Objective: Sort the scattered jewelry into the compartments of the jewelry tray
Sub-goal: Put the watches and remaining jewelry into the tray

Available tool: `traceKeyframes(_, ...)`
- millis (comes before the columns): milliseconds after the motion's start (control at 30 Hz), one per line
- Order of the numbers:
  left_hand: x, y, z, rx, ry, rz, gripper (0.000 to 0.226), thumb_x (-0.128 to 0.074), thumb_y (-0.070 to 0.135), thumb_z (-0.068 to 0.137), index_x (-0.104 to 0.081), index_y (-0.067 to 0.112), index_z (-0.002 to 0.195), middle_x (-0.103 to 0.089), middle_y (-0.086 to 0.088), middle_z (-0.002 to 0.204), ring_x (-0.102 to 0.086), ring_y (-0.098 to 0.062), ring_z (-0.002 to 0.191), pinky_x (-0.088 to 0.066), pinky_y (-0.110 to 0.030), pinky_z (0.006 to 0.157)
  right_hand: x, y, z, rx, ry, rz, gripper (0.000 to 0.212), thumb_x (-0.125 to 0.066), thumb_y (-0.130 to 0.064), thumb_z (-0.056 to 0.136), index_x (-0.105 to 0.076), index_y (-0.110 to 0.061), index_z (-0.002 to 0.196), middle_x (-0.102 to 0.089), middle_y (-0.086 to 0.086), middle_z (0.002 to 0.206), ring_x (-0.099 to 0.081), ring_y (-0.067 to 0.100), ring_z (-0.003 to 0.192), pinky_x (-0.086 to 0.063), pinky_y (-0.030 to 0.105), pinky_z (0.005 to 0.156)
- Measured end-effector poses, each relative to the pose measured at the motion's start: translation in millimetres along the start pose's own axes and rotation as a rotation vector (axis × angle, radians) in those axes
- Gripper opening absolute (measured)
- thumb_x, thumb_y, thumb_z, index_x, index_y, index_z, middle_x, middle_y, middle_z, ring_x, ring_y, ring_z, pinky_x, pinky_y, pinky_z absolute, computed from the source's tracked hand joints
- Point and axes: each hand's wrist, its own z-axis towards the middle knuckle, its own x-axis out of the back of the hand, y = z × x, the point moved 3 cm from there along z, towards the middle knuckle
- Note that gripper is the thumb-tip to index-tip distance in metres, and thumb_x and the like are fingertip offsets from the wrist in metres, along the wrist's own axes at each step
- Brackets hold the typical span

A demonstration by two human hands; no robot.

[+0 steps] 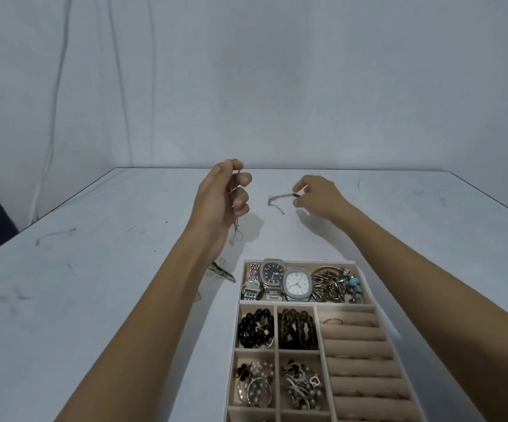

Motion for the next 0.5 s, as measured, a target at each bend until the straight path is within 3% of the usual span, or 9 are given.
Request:
traceKeyframes(67,-2,0,-2,-0.009,-0.019,0.068,0.021,-0.036,0.023,0.103,-0.051,0.019,0.088,-0.052,0.007,0.067,-0.031,-0.007,0.043,-0.026,-0.018,0.044,-11,5,12,0.025,-0.049,-0.268,0.039,-0.045,-0.011,0.093,-0.047,-0.013,0.132,-0.045,0.012,0.130,-0.039,0.030,0.124,-0.038,0.036,0.092)
traceKeyframes(133,-4,1,-3,-0.008,-0.034,0.125,0.021,-0.038,0.023,0.102,-0.053,0.019,0.089,-0.053,0.006,0.070,-0.031,-0.007,0.044,-0.026,-0.017,0.045,-21,6,18,0.072,-0.072,-0.427,0.044,-0.038,-0.016,0.097,-0.035,-0.015,0.140,-0.041,0.013,0.137,-0.034,0.032,0.128,-0.034,0.042,0.100)
traceKeyframes(233,-6,2,-5,-0.009,-0.054,0.188,0.020,-0.041,0.023,0.101,-0.057,0.018,0.088,-0.054,0.005,0.073,-0.033,-0.008,0.046,-0.027,-0.018,0.048,-30,6,24,0.104,-0.058,-0.533,0.046,-0.035,-0.026,0.099,-0.029,-0.017,0.144,-0.042,0.013,0.140,-0.038,0.034,0.126,-0.033,0.044,0.099)
traceKeyframes(333,-7,5,-6,-0.035,-0.071,0.269,0.021,-0.045,0.022,0.099,-0.062,0.018,0.089,-0.055,0.005,0.077,-0.035,-0.008,0.049,-0.031,-0.015,0.047,-37,2,26,0.045,-0.103,-0.596,0.058,-0.029,-0.053,0.097,-0.023,-0.026,0.148,-0.041,0.014,0.144,-0.038,0.035,0.131,-0.029,0.045,0.101)
traceKeyframes(433,-6,7,-6,-0.047,-0.054,0.311,0.021,-0.046,0.022,0.099,-0.064,0.019,0.089,-0.056,0.006,0.078,-0.037,-0.008,0.049,-0.032,-0.017,0.050,-41,-3,25,0.008,-0.085,-0.635,0.065,-0.030,-0.068,0.090,-0.035,-0.032,0.144,-0.042,0.011,0.142,-0.036,0.033,0.131,-0.029,0.045,0.100)
traceKeyframes(500,-5,8,-6,-0.044,-0.035,0.317,0.021,-0.046,0.022,0.098,-0.065,0.020,0.088,-0.057,0.007,0.077,-0.037,-0.008,0.049,-0.031,-0.020,0.053,-37,-6,29,0.016,-0.045,-0.571,0.050,-0.045,-0.056,0.091,-0.056,-0.023,0.128,-0.050,0.010,0.130,-0.041,0.031,0.123,-0.035,0.040,0.090)
